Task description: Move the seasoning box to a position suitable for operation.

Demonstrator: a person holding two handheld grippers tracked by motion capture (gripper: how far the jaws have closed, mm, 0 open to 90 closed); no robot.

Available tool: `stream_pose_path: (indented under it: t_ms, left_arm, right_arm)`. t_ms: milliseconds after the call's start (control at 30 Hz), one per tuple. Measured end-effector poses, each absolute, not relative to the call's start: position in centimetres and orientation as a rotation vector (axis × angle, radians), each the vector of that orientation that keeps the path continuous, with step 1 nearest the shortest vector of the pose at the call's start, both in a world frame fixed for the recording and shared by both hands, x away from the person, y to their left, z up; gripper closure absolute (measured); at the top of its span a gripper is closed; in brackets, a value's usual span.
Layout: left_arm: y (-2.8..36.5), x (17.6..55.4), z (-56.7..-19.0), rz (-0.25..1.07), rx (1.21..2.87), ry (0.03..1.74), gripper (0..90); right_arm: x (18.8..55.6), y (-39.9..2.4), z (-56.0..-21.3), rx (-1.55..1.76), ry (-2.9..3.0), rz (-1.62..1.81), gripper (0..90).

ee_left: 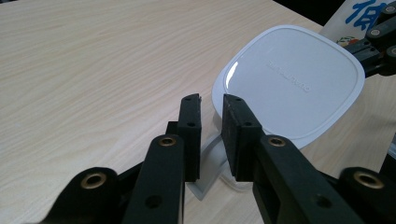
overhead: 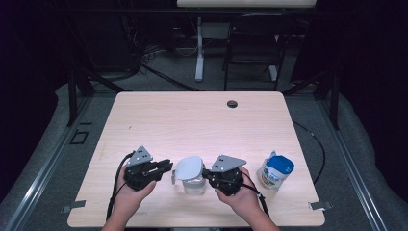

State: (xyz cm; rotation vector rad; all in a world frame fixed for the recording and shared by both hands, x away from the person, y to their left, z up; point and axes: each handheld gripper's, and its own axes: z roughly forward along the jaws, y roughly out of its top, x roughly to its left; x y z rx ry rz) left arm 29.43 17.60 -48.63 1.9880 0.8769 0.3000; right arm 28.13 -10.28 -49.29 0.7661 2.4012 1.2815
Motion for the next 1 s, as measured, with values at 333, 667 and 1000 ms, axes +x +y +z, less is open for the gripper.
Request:
stream_pose_path:
  t_ms: [333,667,1000]
  left_arm:
    - [18.1,29.4,-48.7,0.311,1.99,0.891,68.7]
    - [18.5,29.2,-48.6,0.347,2.0,0.911,65.1]
    - [18.7,29.2,-48.7,0.345,1.996,0.918,64.4]
  right_arm:
    - [28.2,-10.0,-48.7,0.761,2.407,1.28,90.0]
    - [28.3,-9.6,-48.1,0.757,2.402,1.303,90.0]
    - [28.3,-9.3,-47.7,0.742,2.399,1.304,90.0]
